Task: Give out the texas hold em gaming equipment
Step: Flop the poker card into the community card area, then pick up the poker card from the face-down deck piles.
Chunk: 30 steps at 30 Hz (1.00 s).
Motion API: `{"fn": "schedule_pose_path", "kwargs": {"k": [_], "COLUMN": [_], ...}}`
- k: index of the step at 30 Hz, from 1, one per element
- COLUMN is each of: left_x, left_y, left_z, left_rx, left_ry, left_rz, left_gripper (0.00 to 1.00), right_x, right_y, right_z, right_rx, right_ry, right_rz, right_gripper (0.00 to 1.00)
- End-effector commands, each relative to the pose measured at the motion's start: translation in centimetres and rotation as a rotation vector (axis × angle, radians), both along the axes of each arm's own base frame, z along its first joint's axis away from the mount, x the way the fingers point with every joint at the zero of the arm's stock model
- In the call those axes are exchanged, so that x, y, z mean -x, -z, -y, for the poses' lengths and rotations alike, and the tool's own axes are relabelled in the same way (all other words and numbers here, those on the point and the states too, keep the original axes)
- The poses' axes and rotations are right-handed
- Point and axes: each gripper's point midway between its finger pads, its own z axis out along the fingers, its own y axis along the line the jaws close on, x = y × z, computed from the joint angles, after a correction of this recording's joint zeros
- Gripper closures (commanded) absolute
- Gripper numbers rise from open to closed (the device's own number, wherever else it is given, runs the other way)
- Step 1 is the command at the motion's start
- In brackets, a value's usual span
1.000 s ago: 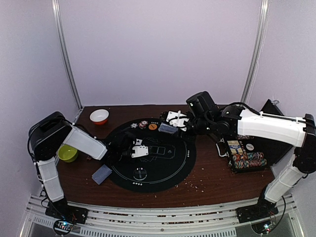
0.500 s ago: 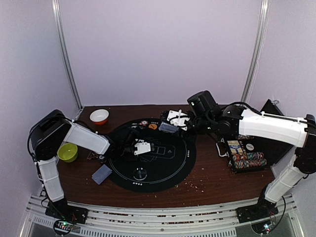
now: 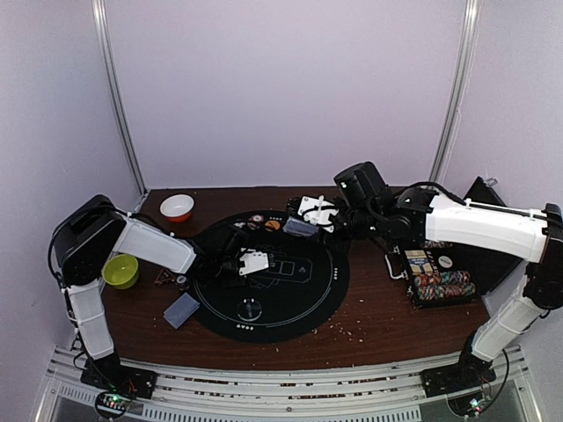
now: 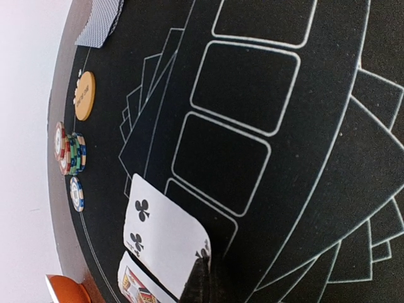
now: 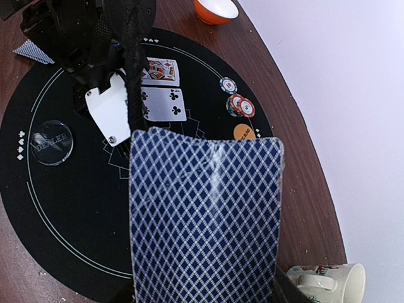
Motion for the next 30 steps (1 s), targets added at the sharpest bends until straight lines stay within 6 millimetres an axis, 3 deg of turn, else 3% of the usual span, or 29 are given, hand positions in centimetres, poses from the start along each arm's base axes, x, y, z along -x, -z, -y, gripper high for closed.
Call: {"fn": "schedule_pose_path", "kwargs": {"k": [1,7,12,16,19,25,27,30], "left_x": [2.5,3.4,3.6,4.7,5.1,6.1,5.0,3.1], "left_y": [2.1,1.4,0.1,-2.1,-5.2,-15.1,-17.8,-22.8], "left_z": [-1.4,-1.3,-0.6,0.5,1.2,3.2,2.9,2.9], "left_rx": [-0.058,-0.038,-0.002,0.079,0.165,0.51,0.604,0.821], "left_ry": [0.016,0.048,0.064,0.105,0.118,0.172,0.118,0.029], "left_rz": [-0.114,-0.13,-0.14,-0.177,-0.165,-0.131,-0.103,-0.127], "left_gripper": [1.0,0.71,0.66,0.57,0.54,0.43,0.38,0.23], "right_x": [-0.2,-0.3,-0.3,-0.3,-0.4,-0.4,-0.4,-0.4], "right_y": [-1.5,-1.6,-1.5,-1.6,-1.4,-1.5,-1.7,-1.7], "right_z": [0.7,0.7,0.7,0.9,1.0,0.8,0.6,0.5], "right_rx": [-0.026,-0.029,-0.025,-0.028,-0.021,-0.032,-0.04,-0.044], "right_ry": [0.021,0.023,0.021,0.027,0.03,0.028,0.024,0.019], "right_rz": [0.037,0.036,0.033,0.036,0.036,0.032,0.031,0.032], "right_gripper": [0.53,0.53,0.53,0.53,0.53,0.53,0.53,0.53]}}
